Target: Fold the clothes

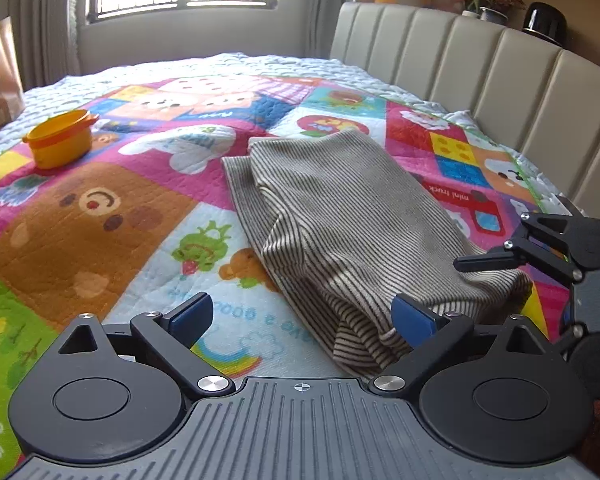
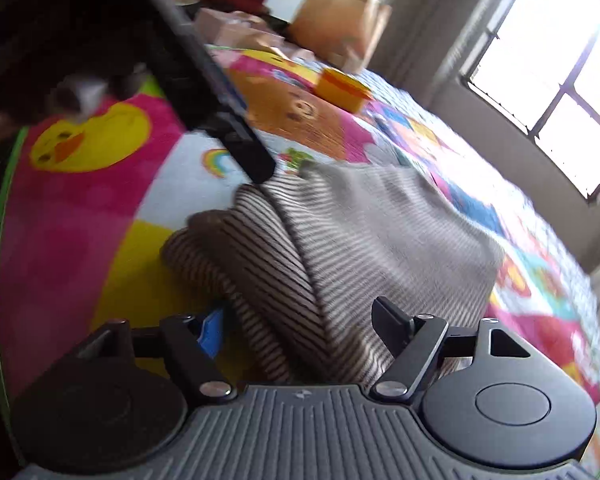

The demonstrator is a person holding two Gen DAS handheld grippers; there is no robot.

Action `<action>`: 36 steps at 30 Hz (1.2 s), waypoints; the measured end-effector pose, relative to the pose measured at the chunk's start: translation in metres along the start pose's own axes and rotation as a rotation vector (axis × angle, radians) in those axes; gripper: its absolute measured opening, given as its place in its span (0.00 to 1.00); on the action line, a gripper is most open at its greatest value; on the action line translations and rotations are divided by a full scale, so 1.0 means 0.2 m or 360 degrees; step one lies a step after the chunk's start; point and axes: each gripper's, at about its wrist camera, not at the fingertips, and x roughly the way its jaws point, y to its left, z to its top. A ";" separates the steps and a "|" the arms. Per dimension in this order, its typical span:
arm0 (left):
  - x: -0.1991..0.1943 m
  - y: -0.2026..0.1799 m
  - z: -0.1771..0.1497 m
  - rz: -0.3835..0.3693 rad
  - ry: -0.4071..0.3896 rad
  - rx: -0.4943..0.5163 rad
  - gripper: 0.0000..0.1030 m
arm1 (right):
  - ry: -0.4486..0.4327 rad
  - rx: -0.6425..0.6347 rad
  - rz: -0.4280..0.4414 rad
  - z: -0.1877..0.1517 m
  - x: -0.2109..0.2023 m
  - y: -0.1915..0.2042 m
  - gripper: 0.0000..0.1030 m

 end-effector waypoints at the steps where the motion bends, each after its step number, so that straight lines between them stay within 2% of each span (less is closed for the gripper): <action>1: 0.00 0.00 0.00 -0.0002 0.0000 -0.0005 0.97 | 0.0014 0.0073 0.0026 -0.01 0.01 -0.03 0.73; 3: -0.01 0.01 0.00 -0.0004 0.0004 -0.0010 0.98 | 0.0029 0.0163 0.0058 -0.02 0.02 -0.06 0.73; 11: 0.00 0.01 -0.02 0.0000 0.0035 -0.0011 0.99 | 0.0000 0.0196 0.0014 -0.08 0.02 -0.05 0.78; 16: 0.00 0.02 -0.02 0.0005 0.0053 -0.0014 1.00 | -0.0104 -0.0154 -0.0097 -0.10 -0.03 0.11 0.78; 18: 0.00 0.02 -0.03 0.0008 0.0059 -0.0003 1.00 | -0.0121 -0.0252 -0.0090 -0.10 -0.05 0.16 0.71; 19: 0.00 0.02 -0.03 0.0011 0.0064 0.0009 1.00 | -0.0116 -0.0270 -0.0078 -0.10 -0.05 0.18 0.62; 21: -0.03 0.02 -0.04 0.0011 0.0070 0.0053 1.00 | -0.0085 -0.0141 -0.0026 -0.09 -0.05 0.14 0.56; 22: -0.05 0.02 -0.05 -0.0011 0.0067 0.0086 1.00 | -0.0066 -0.0007 0.0022 -0.08 -0.05 0.08 0.52; 27: -0.12 -0.01 -0.12 -0.0159 0.0069 0.0268 1.00 | 0.0004 0.0800 0.0354 -0.09 0.00 -0.28 0.52; 30: -0.08 -0.07 -0.16 -0.0161 0.0115 0.0377 1.00 | 0.0021 0.1036 0.0450 -0.13 0.02 -0.38 0.52; 32: -0.02 -0.12 -0.18 -0.0123 0.0146 0.0441 1.00 | 0.0024 0.1072 0.0458 -0.14 0.03 -0.39 0.52; 36: 0.12 -0.20 -0.17 0.0021 0.0136 0.0507 1.00 | -0.0005 0.0746 0.0275 -0.11 -0.02 -0.27 0.56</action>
